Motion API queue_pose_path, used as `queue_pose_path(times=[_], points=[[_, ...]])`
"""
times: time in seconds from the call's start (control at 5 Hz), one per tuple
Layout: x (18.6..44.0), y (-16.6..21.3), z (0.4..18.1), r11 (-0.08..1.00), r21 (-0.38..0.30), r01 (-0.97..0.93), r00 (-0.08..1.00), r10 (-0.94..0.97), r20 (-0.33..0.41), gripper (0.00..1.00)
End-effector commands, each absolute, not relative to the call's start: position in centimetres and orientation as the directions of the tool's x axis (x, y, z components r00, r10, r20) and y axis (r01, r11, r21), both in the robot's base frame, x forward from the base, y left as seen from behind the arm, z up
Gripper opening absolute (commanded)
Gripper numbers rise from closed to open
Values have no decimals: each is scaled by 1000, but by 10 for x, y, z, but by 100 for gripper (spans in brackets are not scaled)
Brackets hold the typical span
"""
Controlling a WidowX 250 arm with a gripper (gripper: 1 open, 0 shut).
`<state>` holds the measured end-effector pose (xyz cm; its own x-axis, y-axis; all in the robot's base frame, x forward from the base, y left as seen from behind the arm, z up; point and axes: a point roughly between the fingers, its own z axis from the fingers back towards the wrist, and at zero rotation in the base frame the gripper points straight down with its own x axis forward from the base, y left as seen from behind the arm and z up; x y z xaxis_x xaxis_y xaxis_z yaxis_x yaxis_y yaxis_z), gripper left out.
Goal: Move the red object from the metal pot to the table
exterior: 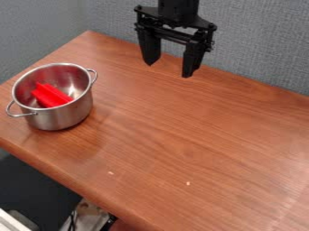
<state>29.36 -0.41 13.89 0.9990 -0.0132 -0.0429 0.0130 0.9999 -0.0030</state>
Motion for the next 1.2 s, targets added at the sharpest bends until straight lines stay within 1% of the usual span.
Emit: queue_pose_path(times=[0.0,0.8,1.0], points=[[292,-2,134,1000,-4,9,998,-9,-60,100],[284,10,116,1000,-4,-24,993,23,-117,100],[273,35,119,996,-12,-88,991,86,-102,100]])
